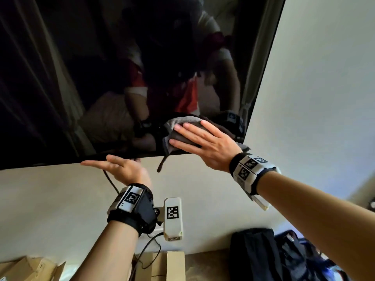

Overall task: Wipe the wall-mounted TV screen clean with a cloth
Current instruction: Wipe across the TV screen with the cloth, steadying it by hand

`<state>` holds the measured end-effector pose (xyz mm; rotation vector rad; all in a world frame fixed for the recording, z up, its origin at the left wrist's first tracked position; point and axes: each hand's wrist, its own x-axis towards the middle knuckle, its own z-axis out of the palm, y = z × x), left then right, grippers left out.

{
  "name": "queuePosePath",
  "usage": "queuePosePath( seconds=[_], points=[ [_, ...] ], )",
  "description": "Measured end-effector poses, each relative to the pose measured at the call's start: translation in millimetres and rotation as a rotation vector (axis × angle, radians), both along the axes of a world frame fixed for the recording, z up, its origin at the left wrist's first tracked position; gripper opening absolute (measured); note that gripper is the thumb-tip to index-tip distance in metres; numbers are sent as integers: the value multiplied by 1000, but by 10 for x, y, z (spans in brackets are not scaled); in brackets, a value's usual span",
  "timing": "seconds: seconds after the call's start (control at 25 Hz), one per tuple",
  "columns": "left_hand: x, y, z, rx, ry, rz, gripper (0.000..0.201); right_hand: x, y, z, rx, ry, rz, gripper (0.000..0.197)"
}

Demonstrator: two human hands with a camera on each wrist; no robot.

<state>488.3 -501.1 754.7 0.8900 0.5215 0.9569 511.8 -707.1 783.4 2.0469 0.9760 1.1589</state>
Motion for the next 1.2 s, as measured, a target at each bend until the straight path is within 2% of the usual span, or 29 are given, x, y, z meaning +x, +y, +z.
queuePosePath(
  seconds=[0.16,0.32,0.44,0.52,0.56,0.64,0.72,0.84,0.92,1.04,1.12,1.2],
  points=[
    [-39,-181,20,-29,-28,-79,59,-5,-612,-3,-23,-42,-41,77],
    [-88,-410,40,-33,-39,-124,59,-7,-547,107,-13,-17,-27,75],
    [-78,-504,37,-18,-48,-137,60,50,-313,339,229,-76,33,75],
    [-78,-496,4,-16,-36,-151,62,66,-180,313,388,-86,62,72],
    [-86,-487,-9,-11,-36,-171,62,38,-169,209,395,-70,38,75],
    [-91,-461,-29,1,-37,-182,63,-29,-212,47,282,-38,12,84],
    [-88,-441,-45,9,-62,-198,64,3,-249,208,293,-73,63,82],
    [-69,-453,-33,1,-57,-192,64,137,-181,609,677,-209,138,70],
    [-87,-470,-1,-11,-43,-197,63,132,-133,486,764,-209,124,75],
    [-73,-462,-1,-26,-9,-203,64,52,-132,155,737,-139,76,86],
    [-61,-430,-22,50,93,-167,65,69,-115,259,785,-129,99,77],
    [-130,-462,35,289,250,-55,69,98,-61,474,890,-125,124,65]
  ],
)
